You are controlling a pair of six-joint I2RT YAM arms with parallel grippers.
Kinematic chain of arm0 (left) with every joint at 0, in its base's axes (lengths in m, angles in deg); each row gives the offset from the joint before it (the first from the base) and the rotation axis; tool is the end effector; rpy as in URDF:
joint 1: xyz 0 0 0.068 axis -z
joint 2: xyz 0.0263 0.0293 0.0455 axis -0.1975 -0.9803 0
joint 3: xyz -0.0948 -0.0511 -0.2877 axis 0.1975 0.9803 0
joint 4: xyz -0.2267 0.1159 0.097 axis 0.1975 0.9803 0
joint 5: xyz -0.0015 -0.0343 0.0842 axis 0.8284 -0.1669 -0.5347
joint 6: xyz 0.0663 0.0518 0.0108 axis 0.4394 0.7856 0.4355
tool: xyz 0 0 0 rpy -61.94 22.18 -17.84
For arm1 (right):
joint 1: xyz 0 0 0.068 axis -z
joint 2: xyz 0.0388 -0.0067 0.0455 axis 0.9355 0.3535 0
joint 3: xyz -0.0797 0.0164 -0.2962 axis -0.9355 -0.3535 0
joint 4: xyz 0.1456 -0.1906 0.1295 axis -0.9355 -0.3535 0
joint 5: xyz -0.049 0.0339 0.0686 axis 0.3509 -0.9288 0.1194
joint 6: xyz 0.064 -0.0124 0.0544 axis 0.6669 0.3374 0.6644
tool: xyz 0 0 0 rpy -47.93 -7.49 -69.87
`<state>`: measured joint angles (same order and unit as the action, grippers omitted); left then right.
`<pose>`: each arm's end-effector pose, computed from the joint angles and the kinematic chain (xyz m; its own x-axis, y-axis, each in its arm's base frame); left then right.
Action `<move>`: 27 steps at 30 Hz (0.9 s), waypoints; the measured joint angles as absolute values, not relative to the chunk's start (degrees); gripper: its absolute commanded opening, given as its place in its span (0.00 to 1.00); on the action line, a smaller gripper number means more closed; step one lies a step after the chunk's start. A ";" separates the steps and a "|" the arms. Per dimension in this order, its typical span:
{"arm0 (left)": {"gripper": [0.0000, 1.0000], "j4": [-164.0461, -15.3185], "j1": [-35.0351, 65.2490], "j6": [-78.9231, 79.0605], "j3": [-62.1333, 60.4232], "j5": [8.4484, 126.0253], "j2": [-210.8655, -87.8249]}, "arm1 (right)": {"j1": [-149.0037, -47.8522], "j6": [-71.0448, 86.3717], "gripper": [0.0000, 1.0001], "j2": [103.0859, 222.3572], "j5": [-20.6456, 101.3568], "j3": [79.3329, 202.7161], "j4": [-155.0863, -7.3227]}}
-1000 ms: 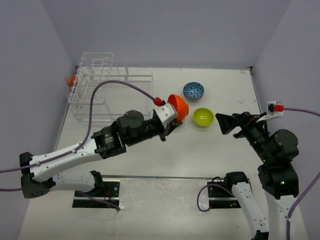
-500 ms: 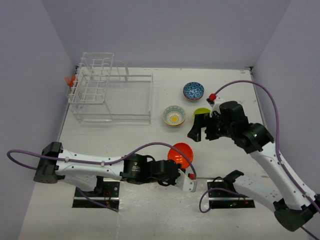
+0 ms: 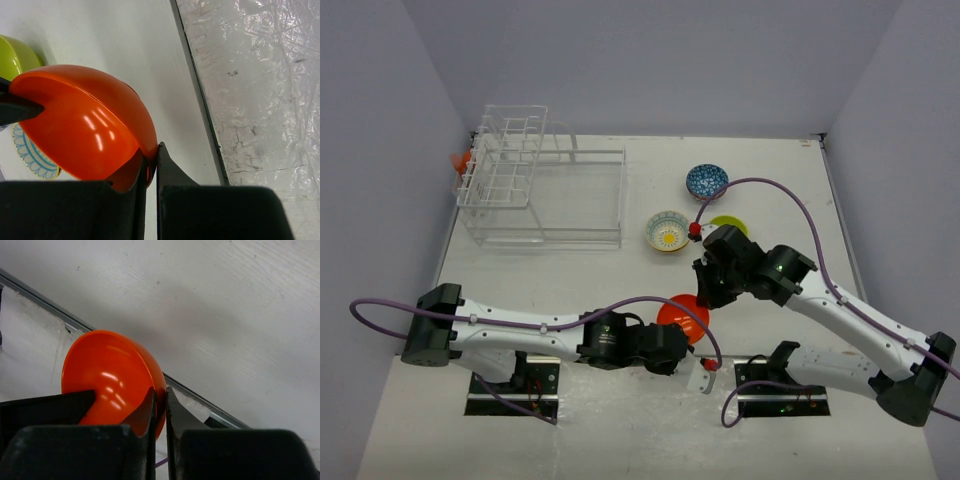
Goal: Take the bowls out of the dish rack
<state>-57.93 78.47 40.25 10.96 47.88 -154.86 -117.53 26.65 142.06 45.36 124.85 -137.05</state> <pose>0.0152 -0.3283 0.2621 0.4680 0.7347 -0.4910 0.8622 -0.2577 0.4362 0.1372 0.1590 0.3045 -0.8367 -0.2841 -0.4683 -0.4414 0.8559 0.2694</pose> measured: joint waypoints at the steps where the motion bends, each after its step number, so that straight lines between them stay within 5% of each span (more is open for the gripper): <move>1: 0.00 -57.89 78.45 40.27 10.96 47.82 -154.86 | -117.75 26.67 0.00 142.37 45.69 124.72 -137.14; 11: 0.00 -56.77 77.01 40.20 10.89 47.66 -154.82 | -117.79 26.65 0.00 143.70 46.54 122.99 -134.43; 19: 0.65 -59.20 74.71 38.32 10.10 40.45 -154.62 | -117.66 27.68 0.00 143.66 50.19 121.11 -132.49; 21: 1.00 -60.90 73.49 37.10 10.13 37.85 -154.32 | -117.09 28.40 0.00 142.63 52.09 121.07 -131.50; 27: 1.00 -64.38 67.11 31.96 10.10 34.09 -151.59 | -107.56 30.48 0.00 138.76 55.00 119.45 -124.47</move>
<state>-64.38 67.11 31.96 10.10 34.09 -151.59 -107.56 30.48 138.76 55.00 119.45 -124.47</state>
